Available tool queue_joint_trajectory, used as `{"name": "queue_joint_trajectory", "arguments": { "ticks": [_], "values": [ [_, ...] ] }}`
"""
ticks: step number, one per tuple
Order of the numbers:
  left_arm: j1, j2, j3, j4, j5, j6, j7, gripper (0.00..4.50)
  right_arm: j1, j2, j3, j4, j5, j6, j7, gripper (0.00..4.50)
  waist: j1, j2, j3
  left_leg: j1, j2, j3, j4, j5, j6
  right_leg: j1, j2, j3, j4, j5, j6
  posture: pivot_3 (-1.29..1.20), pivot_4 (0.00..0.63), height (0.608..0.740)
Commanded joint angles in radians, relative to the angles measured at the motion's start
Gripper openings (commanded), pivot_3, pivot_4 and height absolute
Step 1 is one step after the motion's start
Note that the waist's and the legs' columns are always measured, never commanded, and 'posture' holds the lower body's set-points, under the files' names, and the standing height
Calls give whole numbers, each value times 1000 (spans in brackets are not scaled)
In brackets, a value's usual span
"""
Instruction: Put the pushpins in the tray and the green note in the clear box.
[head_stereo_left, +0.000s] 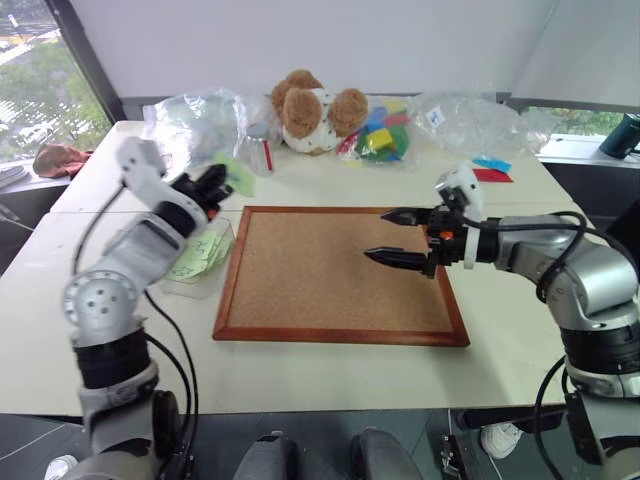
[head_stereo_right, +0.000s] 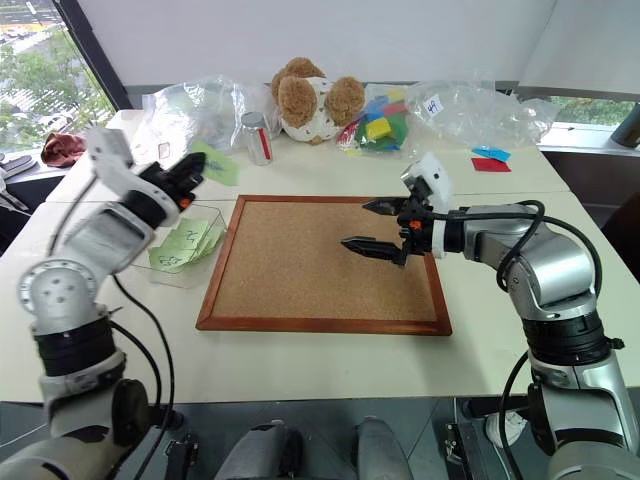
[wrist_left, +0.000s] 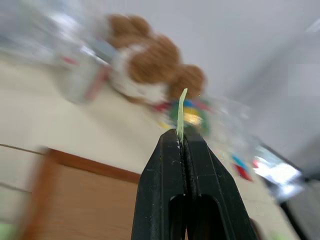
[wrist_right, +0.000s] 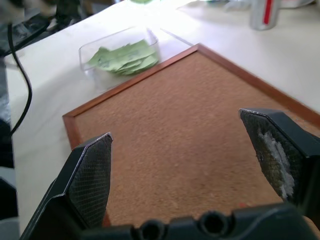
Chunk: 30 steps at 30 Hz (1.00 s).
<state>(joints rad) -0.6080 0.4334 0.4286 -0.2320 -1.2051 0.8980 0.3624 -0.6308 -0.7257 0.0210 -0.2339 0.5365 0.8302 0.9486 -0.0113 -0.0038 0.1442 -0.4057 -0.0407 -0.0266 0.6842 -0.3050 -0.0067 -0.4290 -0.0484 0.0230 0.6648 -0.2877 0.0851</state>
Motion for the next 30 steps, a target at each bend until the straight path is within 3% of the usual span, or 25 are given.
{"name": "queue_joint_trajectory", "arguments": {
  "ticks": [1, 5, 13, 16, 23, 30],
  "values": [
    [14, 101, 59, 32, 26, 39, 10, 0, -23, 7, -2, -28, 6, -26, 2, 4425, 1, 0, 0, 0, 0, 0, 0, 0, 0, 0, 0, 0, 0, 0, 0, 0, 150, 740],
    [55, 186, 46, 99, 53, 90, -64, 0, -28, 16, 8, -39, 11, -35, 4, 4425, 1, 0, 0, 0, 0, 0, 0, 0, 0, 0, 0, 0, 0, 0, 0, 0, 150, 740],
    [50, 208, -50, 264, 177, 144, -217, 0, 0, 12, -1, -124, 50, -10, -2, 4425, 2, -1, 0, 0, 0, -1, 0, 0, 0, 0, 0, -1, 0, 0, 0, 0, 150, 740],
    [35, 222, -71, 293, 228, 158, -258, 900, 15, 6, -2, -143, 47, -4, -18, 4500, 1, -1, 0, 0, 0, -1, 0, 0, 0, 0, 0, -1, 0, 0, 0, 0, 150, 740],
    [17, 290, -126, 282, 366, 155, -361, 4296, 31, 3, -13, -153, 50, 4, -47, 4500, -1, -1, 0, 0, 0, -1, 0, 0, 0, 0, -1, 0, 0, 0, 0, 0, 150, 740],
    [1, 361, -188, 217, 541, 52, -464, 4446, 19, 7, -1, -123, 38, -13, -47, 4500, 2, -1, 0, -1, 0, -1, -1, 0, 0, 0, -1, -1, -1, 0, 0, 0, 150, 740]
  ]
}}
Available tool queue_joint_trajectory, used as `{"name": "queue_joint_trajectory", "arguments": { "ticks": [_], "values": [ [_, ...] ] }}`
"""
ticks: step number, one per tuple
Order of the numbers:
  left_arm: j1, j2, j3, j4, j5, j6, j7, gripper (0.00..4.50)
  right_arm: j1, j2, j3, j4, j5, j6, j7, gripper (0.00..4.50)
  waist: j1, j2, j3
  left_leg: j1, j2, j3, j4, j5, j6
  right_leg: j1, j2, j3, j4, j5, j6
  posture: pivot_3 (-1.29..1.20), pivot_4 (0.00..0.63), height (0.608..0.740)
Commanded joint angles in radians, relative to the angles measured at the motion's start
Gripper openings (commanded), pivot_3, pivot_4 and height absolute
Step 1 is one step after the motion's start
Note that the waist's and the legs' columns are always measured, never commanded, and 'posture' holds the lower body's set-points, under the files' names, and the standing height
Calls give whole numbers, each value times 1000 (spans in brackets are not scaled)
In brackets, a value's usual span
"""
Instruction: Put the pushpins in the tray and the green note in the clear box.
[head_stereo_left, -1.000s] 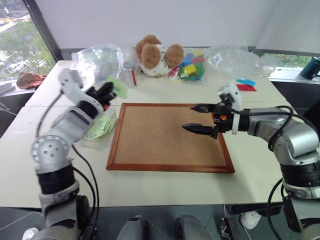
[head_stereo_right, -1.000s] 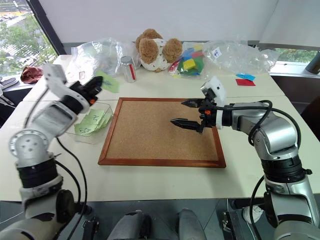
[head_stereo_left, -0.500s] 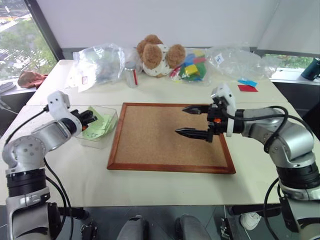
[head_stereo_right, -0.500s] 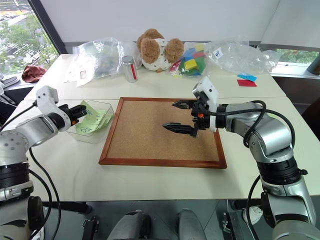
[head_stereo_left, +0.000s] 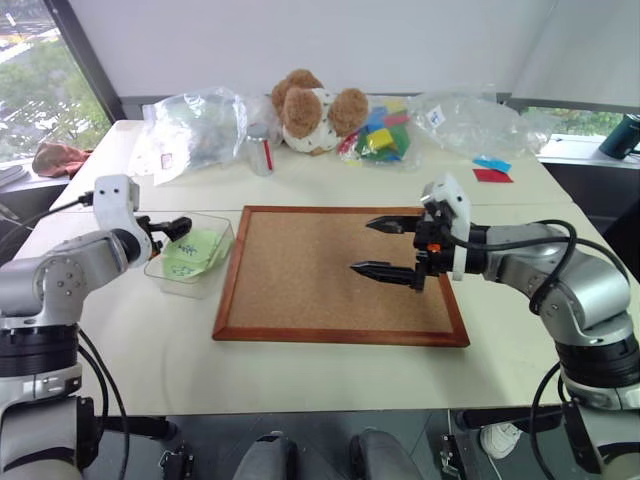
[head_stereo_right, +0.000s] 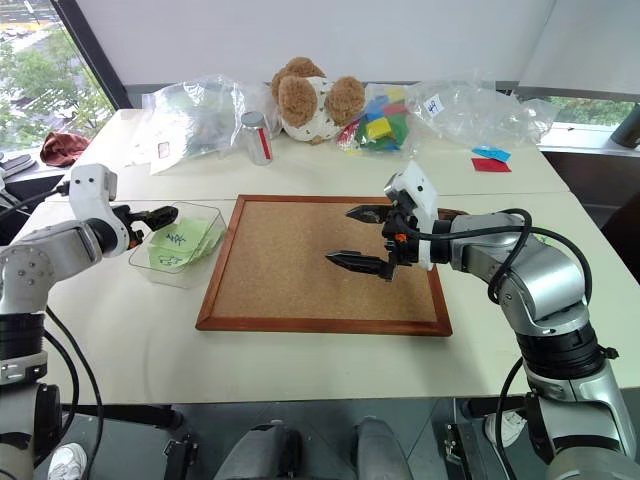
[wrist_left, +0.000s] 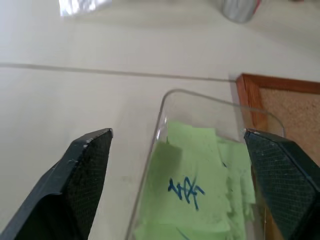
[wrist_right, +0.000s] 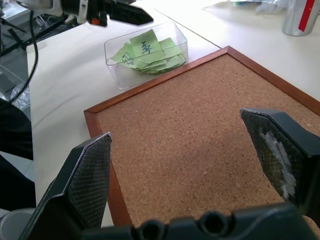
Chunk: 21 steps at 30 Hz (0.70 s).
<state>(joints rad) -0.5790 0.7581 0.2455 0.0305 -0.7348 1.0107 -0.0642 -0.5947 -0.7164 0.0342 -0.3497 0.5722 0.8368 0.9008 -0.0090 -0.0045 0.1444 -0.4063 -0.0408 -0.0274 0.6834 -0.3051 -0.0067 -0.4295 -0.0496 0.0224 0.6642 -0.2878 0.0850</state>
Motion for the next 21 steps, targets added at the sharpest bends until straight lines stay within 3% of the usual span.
{"name": "queue_joint_trajectory", "arguments": {
  "ticks": [1, 5, 7, 13, 18, 21],
  "values": [
    [-33, 42, -5, -51, 86, -75, -54, 4446, -18, -1, -12, -4, 0, -22, 0, 4500, -1, 0, 0, 0, 0, 0, 0, 0, 0, 0, 0, 0, 0, 0, 0, 0, 150, 740],
    [-63, 51, 16, -77, 76, -96, -160, 4446, -26, -8, -11, 7, -6, -29, 4, 4500, -1, 0, 0, 0, 0, 0, 0, 0, 0, 0, 0, 0, 0, 0, 0, 0, 150, 740],
    [-66, 53, 22, -138, 4, -67, -270, 4446, -24, -26, -24, 7, -7, -27, 10, 4500, -1, 0, 0, 0, 0, 0, 0, 0, 0, 0, 0, 0, 0, 0, 0, 0, 150, 740],
    [2, 98, -21, -260, -56, -76, -536, 4446, 36, -98, -67, -24, 4, -4, 14, 4500, -3, 0, 0, -1, 0, 0, -1, -1, 1, 0, 0, 0, -1, 0, 0, 0, 150, 740],
    [135, 161, -111, -352, 3, -189, -763, 4446, 121, -143, -101, -67, 13, 16, 2, 4500, -4, 0, 0, 0, 0, 0, -1, -1, 1, 0, -1, 0, -1, 0, 0, 0, 150, 740],
    [183, 187, -165, -360, 75, -256, -816, 4446, 144, -151, -110, -78, 14, 23, -11, 4500, -3, 1, 0, 0, 0, 0, -1, -1, 1, 0, -1, 0, -1, 0, 0, 0, 150, 740]
  ]
}}
